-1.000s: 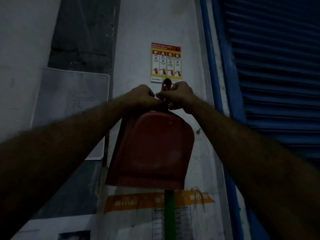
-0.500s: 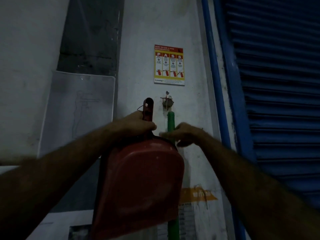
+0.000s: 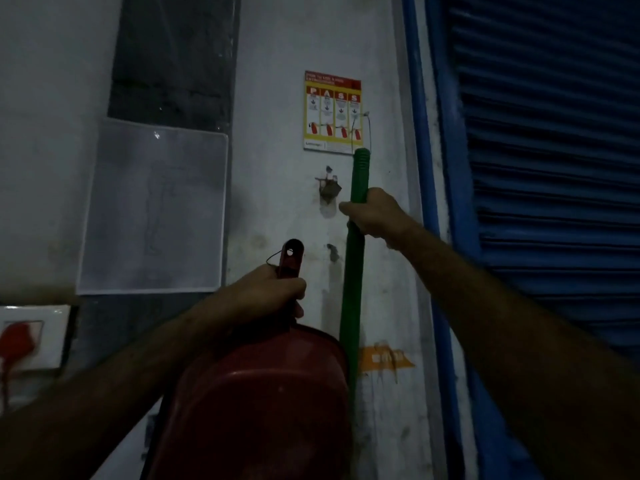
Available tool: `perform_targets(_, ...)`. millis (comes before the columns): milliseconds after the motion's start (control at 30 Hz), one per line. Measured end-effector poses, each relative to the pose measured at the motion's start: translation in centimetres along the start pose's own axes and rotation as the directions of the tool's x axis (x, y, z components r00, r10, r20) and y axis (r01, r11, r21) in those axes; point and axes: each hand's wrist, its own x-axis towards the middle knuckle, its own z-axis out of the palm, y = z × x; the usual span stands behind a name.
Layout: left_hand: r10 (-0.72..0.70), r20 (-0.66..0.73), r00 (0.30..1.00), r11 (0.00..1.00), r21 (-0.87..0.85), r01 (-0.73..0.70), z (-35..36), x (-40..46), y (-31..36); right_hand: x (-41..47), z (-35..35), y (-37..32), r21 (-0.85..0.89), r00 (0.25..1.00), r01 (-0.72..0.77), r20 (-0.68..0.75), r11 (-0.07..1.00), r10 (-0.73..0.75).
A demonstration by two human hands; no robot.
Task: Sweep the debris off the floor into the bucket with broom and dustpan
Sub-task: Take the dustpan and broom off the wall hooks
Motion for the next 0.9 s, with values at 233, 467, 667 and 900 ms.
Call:
perform_targets(233,0.085,0.174,0.981,0.981,-0.187,-0.052,5.7,-5.3,-7.0,-15.7,3.0,1.7,-0.077,1.000,-0.003,-0.008,0.997,0.002)
perform_targets(467,0.183,0.464,0.867,0.964,-0.257,-0.066,11.1,-16.4,-14.7,-33.2,7.8,2.0,-0.164,0.985,-0.140,-0.119,0.977,0.121)
perform_targets(667,0.251,0.673,0.695,0.922,-0.385,0.039,15.7,-26.7,-21.1,-47.5,10.9,-0.3,-0.195,0.940,-0.298,-0.232,0.934,0.251)
perform_targets(900,0.240,0.803,0.545,0.932,-0.348,0.102,20.0,-39.6,-24.6,-66.9,8.4,-5.2,0.420,0.342,-0.810,-0.229,0.410,0.911)
